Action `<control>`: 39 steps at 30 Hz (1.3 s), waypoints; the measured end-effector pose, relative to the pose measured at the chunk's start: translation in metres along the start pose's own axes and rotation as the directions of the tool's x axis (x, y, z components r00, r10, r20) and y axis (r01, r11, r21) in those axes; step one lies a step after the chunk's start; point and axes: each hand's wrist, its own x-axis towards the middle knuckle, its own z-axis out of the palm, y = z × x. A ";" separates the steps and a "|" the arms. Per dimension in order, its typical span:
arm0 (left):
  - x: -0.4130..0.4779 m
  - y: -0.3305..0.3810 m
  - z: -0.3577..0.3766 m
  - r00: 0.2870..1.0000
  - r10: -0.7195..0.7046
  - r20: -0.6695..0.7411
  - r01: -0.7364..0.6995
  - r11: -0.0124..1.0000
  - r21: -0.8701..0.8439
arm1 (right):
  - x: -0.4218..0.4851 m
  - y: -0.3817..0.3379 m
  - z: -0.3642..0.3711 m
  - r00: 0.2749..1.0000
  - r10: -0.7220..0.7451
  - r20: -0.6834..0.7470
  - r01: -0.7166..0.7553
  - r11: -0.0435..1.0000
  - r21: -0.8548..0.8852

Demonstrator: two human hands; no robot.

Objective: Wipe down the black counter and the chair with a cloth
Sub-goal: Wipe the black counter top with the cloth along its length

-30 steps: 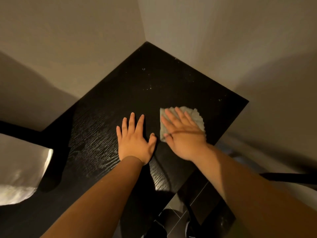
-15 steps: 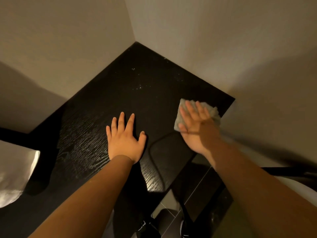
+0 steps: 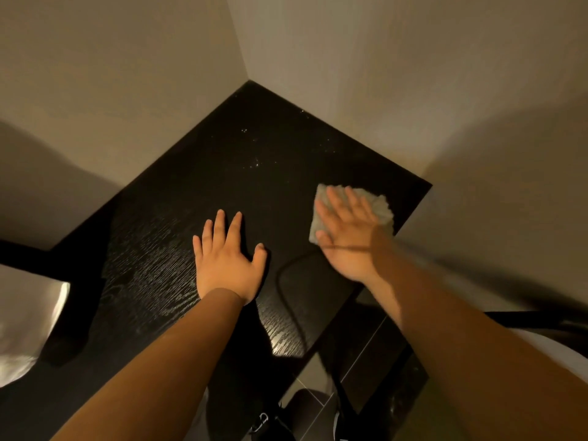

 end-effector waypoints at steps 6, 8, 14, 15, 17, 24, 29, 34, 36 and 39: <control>0.015 0.004 0.001 0.953 -0.301 -0.025 0.299 0.951 -0.076 | 0.043 0.028 -0.014 0.997 -0.047 0.067 0.049 0.998 -0.039; 0.016 0.006 0.001 0.955 -0.294 -0.019 0.294 0.955 -0.041 | 0.070 0.040 -0.021 0.998 0.060 0.014 -0.059 0.997 -0.042; 0.017 0.006 0.003 0.961 -0.277 -0.007 0.277 0.961 0.000 | 0.083 0.007 -0.020 0.987 0.162 0.012 -0.162 0.987 0.006; 0.017 0.007 0.003 0.963 -0.270 0.000 0.270 0.963 0.004 | 0.073 -0.006 -0.014 0.995 0.097 -0.005 -0.098 0.995 -0.001; 0.017 0.007 0.002 0.967 -0.255 0.019 0.255 0.967 0.021 | 0.052 -0.028 -0.002 1.000 -0.024 -0.017 0.023 0.999 -0.027; 0.022 0.008 0.000 0.979 -0.196 0.064 0.189 0.978 0.093 | 0.112 0.017 -0.030 1.000 0.023 0.017 -0.022 0.996 -0.087; 0.023 0.005 -0.001 0.977 -0.205 0.054 0.201 0.978 0.062 | 0.122 -0.011 -0.024 0.990 0.141 -0.013 -0.142 0.990 -0.023; 0.023 0.005 -0.003 0.977 -0.203 0.057 0.202 0.979 0.031 | 0.058 -0.047 0.001 0.978 -0.206 0.011 0.206 0.978 -0.039; 0.023 0.005 -0.004 0.977 -0.207 0.054 0.206 0.978 0.012 | 0.048 -0.041 0.002 0.962 -0.270 0.043 0.272 0.960 -0.061; 0.024 0.005 -0.003 0.977 -0.207 0.047 0.207 0.978 -0.002 | 0.065 -0.016 -0.006 0.951 -0.307 0.025 0.308 0.950 -0.054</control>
